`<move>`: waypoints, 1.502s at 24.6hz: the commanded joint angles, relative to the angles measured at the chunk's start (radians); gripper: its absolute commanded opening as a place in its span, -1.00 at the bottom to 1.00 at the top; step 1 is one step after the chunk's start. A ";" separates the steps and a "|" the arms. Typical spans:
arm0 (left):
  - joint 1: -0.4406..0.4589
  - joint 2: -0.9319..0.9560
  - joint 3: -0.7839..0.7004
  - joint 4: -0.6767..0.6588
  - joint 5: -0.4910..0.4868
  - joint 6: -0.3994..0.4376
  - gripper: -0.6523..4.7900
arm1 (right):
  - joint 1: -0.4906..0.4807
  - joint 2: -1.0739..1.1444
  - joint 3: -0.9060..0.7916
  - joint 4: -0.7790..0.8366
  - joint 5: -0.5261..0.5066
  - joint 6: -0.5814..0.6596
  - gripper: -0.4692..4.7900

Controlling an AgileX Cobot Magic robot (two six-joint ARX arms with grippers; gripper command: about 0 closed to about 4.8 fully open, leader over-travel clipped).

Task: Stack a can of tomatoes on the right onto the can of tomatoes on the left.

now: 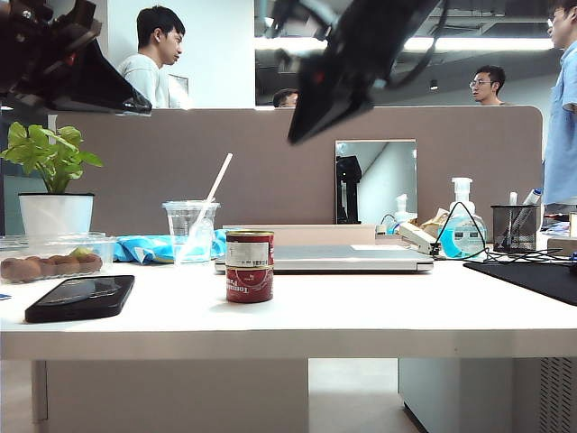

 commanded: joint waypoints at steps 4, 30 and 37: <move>-0.001 -0.003 0.004 0.019 -0.012 -0.013 -0.78 | 0.010 -0.192 0.005 -0.044 -0.003 0.140 -0.85; 0.000 -0.003 0.003 0.002 -0.033 -0.013 -0.78 | -0.238 -0.640 -0.435 0.231 0.051 0.129 -0.85; 0.000 -0.003 0.003 0.002 -0.027 -0.013 -0.78 | -0.389 -0.968 -0.809 0.542 0.001 0.166 -0.85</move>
